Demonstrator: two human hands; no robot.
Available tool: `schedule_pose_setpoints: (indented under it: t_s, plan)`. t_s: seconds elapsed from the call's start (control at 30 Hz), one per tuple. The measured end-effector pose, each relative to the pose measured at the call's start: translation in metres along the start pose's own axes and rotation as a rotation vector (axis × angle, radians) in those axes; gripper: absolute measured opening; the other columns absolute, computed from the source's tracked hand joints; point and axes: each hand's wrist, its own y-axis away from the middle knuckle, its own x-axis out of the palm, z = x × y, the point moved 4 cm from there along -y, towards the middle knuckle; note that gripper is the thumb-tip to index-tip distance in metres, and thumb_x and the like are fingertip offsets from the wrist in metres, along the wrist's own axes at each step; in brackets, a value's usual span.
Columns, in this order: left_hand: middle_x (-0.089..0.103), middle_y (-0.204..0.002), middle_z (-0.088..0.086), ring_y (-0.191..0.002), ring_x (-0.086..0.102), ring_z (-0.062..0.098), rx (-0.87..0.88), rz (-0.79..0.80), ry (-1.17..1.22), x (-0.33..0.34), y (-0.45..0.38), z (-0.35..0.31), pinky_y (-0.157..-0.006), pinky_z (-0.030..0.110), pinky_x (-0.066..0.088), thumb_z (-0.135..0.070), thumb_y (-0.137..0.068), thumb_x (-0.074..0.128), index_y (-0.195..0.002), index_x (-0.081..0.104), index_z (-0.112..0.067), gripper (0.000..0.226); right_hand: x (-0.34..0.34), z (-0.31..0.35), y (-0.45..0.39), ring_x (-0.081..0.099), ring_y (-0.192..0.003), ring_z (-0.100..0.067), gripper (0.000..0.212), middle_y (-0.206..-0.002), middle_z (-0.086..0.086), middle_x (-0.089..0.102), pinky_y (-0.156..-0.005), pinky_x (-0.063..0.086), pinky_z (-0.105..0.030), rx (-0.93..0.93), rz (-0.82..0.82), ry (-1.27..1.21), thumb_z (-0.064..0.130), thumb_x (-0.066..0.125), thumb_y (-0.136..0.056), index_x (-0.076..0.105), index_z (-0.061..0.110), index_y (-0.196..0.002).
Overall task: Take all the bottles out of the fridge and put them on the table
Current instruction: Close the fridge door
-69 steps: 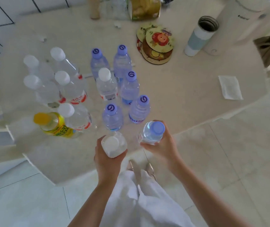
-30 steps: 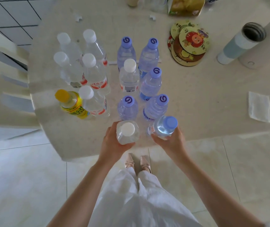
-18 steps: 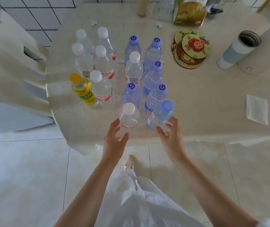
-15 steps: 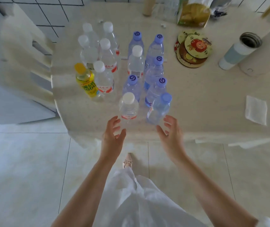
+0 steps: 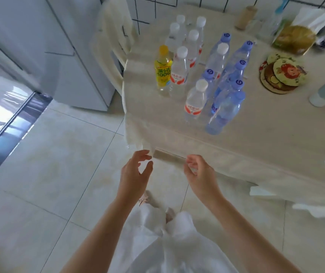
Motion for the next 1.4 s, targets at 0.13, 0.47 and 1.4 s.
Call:
schedule_pose_setpoints:
  t_s: [0.13, 0.47, 1.4]
  plan:
    - [0.071, -0.092, -0.019, -0.094, 0.063, -0.002, -0.064, -0.146, 0.058, -0.039, 0.013, 0.016, -0.089, 0.022, 0.05, -0.012, -0.091, 0.063, -0.111, 0.061, -0.025, 0.024, 0.027, 0.039, 0.005, 0.061, -0.104, -0.014, 0.023, -0.108, 0.005, 0.065, -0.092, 0.046, -0.024, -0.094, 0.079, 0.028, 0.02, 0.062, -0.091, 0.059, 0.016, -0.114]
    - [0.072, -0.085, -0.019, -0.086, 0.067, 0.0, -0.084, -0.314, 0.085, -0.165, -0.004, 0.059, -0.085, 0.022, 0.052, -0.01, -0.09, 0.064, -0.105, 0.061, -0.027, 0.023, 0.128, 0.163, 0.0, 0.06, -0.104, -0.009, 0.022, -0.104, 0.011, 0.064, -0.096, 0.05, -0.038, -0.228, 0.172, -0.033, 0.021, 0.059, -0.092, 0.057, 0.02, -0.114]
    - [0.052, -0.124, -0.017, -0.117, 0.055, 0.007, 0.121, -0.499, 0.114, -0.328, -0.239, 0.038, -0.091, 0.018, 0.046, -0.018, -0.089, 0.068, -0.14, 0.045, -0.021, 0.055, 0.231, 0.442, -0.162, 0.059, -0.118, -0.019, 0.047, -0.138, -0.006, 0.052, -0.093, 0.055, -0.034, -0.693, 0.104, -0.128, 0.027, 0.056, -0.096, 0.043, 0.013, -0.139]
